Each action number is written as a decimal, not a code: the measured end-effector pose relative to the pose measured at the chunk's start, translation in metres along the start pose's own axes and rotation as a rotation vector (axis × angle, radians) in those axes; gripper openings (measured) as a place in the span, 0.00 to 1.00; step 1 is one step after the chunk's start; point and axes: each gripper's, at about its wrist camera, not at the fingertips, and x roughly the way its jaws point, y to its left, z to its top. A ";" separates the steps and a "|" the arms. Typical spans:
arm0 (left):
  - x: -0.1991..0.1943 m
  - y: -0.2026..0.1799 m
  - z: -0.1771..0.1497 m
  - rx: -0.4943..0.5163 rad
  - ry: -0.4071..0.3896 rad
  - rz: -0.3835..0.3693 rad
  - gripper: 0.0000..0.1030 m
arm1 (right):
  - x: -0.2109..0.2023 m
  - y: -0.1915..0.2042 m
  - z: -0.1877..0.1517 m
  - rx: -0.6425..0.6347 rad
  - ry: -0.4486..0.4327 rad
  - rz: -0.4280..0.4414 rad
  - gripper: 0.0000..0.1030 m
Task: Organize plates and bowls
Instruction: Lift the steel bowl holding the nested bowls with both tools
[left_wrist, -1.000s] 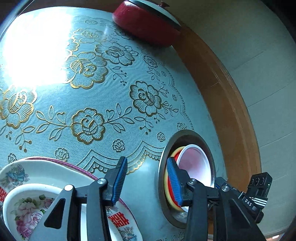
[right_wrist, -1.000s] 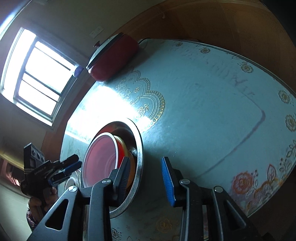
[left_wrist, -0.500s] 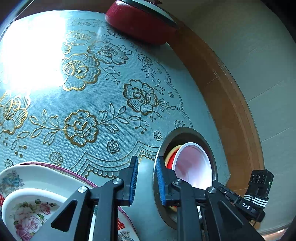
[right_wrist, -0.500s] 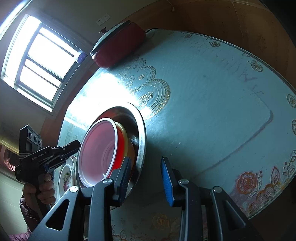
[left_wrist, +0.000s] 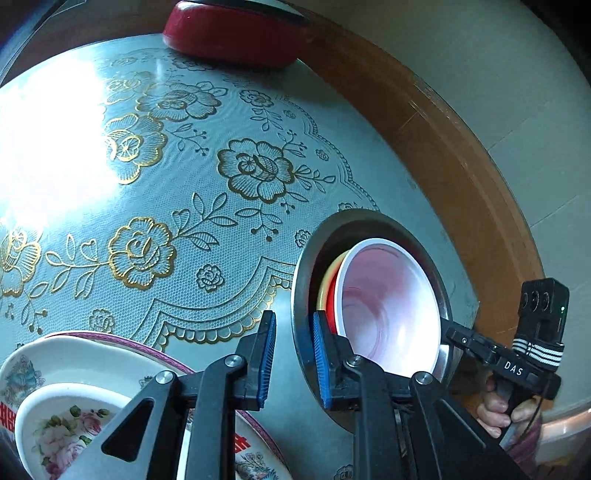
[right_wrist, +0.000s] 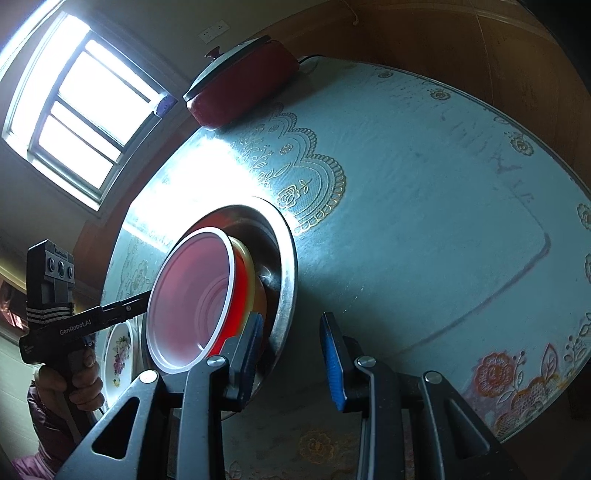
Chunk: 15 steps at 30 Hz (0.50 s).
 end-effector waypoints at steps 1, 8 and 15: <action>0.001 0.000 0.000 0.003 0.005 0.001 0.19 | 0.000 0.001 0.000 -0.006 0.000 -0.002 0.27; 0.009 -0.003 -0.003 0.028 0.024 -0.005 0.18 | 0.000 0.003 0.005 -0.029 -0.003 -0.038 0.27; 0.013 -0.006 -0.004 0.040 0.020 -0.014 0.18 | 0.001 -0.003 0.012 -0.011 0.018 -0.040 0.27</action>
